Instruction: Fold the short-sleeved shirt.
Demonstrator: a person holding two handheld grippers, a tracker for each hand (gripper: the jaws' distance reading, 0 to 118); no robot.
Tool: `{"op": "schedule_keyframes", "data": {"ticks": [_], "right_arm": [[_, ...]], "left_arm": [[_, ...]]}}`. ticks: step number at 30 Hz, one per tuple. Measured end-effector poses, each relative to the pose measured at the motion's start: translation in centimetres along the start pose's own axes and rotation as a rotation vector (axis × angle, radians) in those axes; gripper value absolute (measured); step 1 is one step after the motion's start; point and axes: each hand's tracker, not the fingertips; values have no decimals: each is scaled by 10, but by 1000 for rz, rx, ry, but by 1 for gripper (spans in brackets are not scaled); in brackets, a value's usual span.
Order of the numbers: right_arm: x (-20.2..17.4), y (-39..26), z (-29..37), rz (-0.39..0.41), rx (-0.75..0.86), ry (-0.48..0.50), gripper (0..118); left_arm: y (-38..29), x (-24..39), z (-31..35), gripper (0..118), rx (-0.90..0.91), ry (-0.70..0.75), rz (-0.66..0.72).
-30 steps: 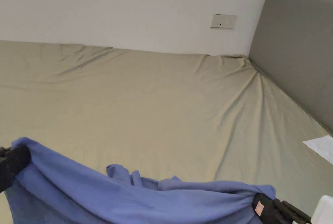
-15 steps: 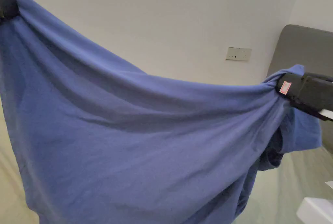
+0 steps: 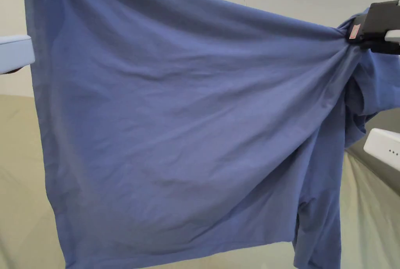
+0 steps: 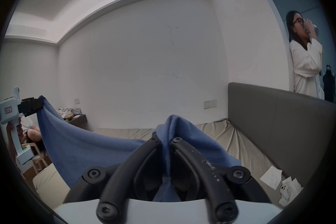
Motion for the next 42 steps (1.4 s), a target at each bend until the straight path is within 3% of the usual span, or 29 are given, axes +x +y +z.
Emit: {"op": "schedule_keyframes", "data": {"ticks": [10, 14, 18, 27, 33, 42], "right_arm": [[5, -10, -96, 12, 48, -47, 8], [13, -51, -123, -6, 25, -66, 8], [28, -116, -134, -44, -96, -71, 8], [55, -240, -107, -71, -335, -81, 8], [58, -298, -61, -68, -425, -66, 8], [47, -362, 35, -41, -545, -41, 8]], "left_arm": [[-27, 11, -93, 4, -11, 55, 23], [-77, 11, -111, 4, -108, 44, 38], [-142, 5, -113, 4, -245, -2, 63], [-260, -7, -57, 4, -462, -79, 22], [-323, -15, 8, 4, -572, -32, 11], [-387, -38, 108, 4, -743, 13, 112]]}}
